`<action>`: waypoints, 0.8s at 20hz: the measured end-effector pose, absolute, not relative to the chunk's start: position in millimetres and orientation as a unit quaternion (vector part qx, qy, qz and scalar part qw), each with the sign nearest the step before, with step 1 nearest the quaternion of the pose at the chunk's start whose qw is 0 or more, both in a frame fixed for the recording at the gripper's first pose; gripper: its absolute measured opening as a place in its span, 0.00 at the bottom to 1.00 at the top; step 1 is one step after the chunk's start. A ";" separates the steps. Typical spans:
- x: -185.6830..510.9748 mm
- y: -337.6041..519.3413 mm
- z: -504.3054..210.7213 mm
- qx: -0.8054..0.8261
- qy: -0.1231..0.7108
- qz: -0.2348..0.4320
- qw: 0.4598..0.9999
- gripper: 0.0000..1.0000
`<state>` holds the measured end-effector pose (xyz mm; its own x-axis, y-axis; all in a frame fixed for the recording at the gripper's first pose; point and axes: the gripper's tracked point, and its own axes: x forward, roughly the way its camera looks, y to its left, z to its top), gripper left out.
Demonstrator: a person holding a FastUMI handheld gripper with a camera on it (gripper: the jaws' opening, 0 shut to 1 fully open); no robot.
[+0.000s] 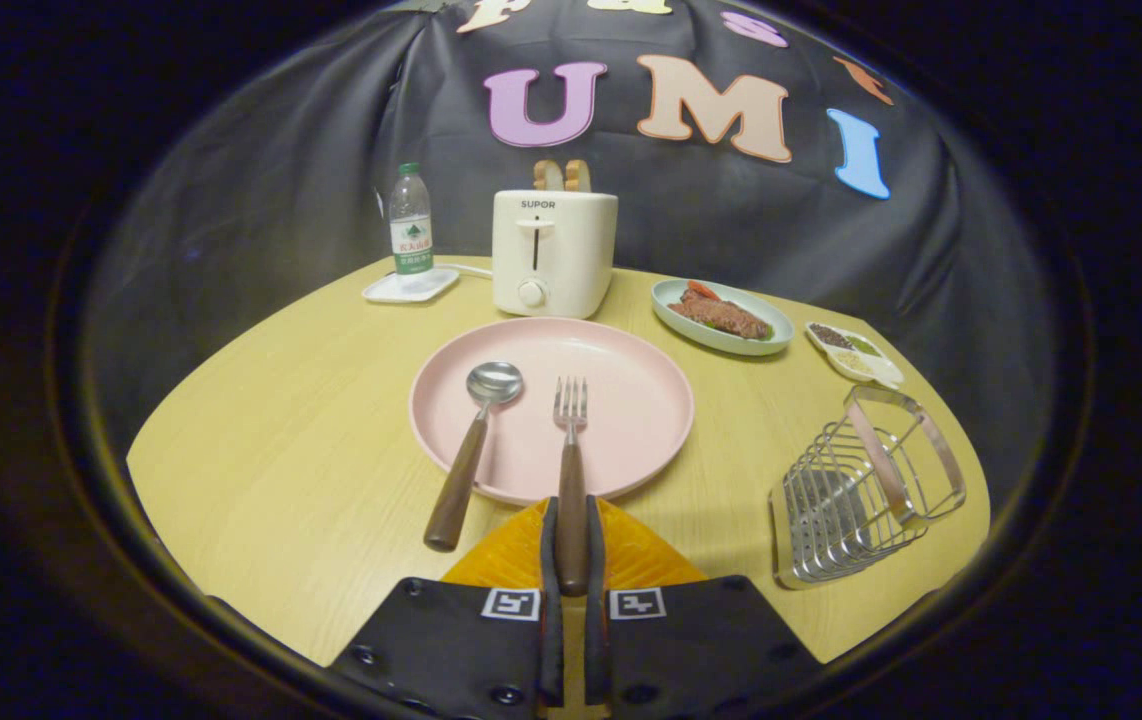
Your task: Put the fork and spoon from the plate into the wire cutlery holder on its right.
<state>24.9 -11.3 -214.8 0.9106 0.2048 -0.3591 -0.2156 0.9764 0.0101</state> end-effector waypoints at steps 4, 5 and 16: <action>26.7 -16.9 -201.1 -0.014 0.167 0.093 0.982 0.05; 27.4 -17.8 -195.3 -0.009 0.162 0.090 0.983 0.05; 5.5 -75.0 -132.1 -0.035 0.205 0.016 0.978 0.05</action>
